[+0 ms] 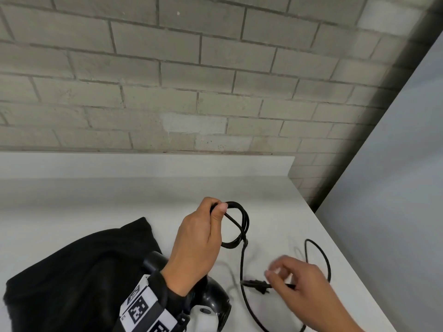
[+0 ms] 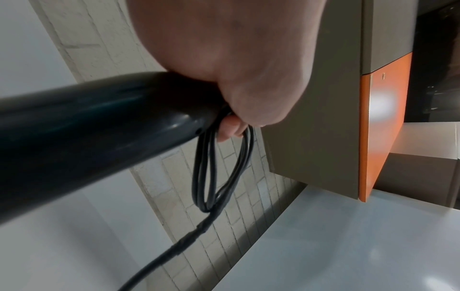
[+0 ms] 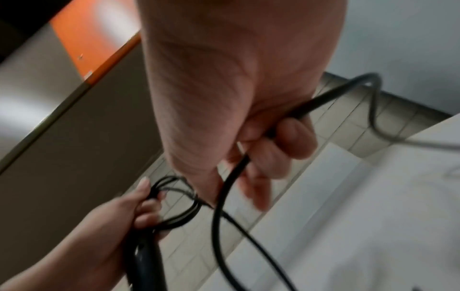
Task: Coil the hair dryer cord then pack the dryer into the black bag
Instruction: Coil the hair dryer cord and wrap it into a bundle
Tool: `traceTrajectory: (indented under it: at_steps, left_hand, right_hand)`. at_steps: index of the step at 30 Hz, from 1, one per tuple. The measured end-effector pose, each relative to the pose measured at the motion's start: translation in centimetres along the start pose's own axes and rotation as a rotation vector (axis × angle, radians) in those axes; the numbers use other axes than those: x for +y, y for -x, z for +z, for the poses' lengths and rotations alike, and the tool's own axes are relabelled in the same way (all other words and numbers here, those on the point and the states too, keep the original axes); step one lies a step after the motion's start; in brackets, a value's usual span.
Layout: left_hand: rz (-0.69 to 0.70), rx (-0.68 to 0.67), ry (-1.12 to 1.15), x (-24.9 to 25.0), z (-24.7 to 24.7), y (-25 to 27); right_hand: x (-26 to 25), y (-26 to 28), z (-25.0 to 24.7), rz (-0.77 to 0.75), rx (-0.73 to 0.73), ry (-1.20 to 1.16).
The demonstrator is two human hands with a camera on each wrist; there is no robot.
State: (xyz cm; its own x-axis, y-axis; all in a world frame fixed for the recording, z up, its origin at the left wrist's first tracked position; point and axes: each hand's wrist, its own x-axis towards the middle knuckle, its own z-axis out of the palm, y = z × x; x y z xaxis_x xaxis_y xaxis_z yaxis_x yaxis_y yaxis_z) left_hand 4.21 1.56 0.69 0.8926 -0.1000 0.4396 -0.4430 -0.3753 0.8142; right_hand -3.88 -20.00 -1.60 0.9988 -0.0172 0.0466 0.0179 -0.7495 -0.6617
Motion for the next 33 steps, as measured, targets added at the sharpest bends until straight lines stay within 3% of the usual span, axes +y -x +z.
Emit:
traceTrajectory:
  at_steps: [2, 8, 12, 15, 17, 22, 28, 33]
  left_hand:
    - [0.005, 0.002, -0.009, -0.1, 0.0, 0.0]
    - [0.012, -0.004, -0.032, 0.0, -0.3, 0.1]
    - [-0.007, 0.031, -0.053, -0.1, -0.1, 0.2]
    - [-0.014, 0.027, -0.122, 0.1, 0.1, 0.0]
    - [-0.022, 0.005, -0.179, 0.3, 0.1, -0.1]
    - [0.044, -0.075, -0.299, 0.7, -0.3, -0.2]
    - [0.123, -0.174, -0.272, 0.7, -0.8, 0.1]
    - [0.266, -0.100, -0.341, 0.4, -0.6, 0.4]
  right_hand:
    - [-0.2, -1.1, 1.6, -0.035, -0.054, 0.153]
    - [-2.4, -3.4, 3.7, -0.192, -0.118, 0.006]
    - [-3.4, -2.3, 1.8, -0.156, -0.067, -0.315]
    - [-4.8, -1.0, -0.2, -0.111, 0.116, -0.612]
    - [-5.9, -0.3, -1.7, -0.174, 0.206, -0.551]
    - [-8.6, -0.9, -5.4, -0.566, 0.317, 0.018]
    - [-11.2, -4.0, -7.5, -0.678, 0.299, 0.026]
    - [-13.0, -6.1, -7.1, -0.709, 0.268, -0.042]
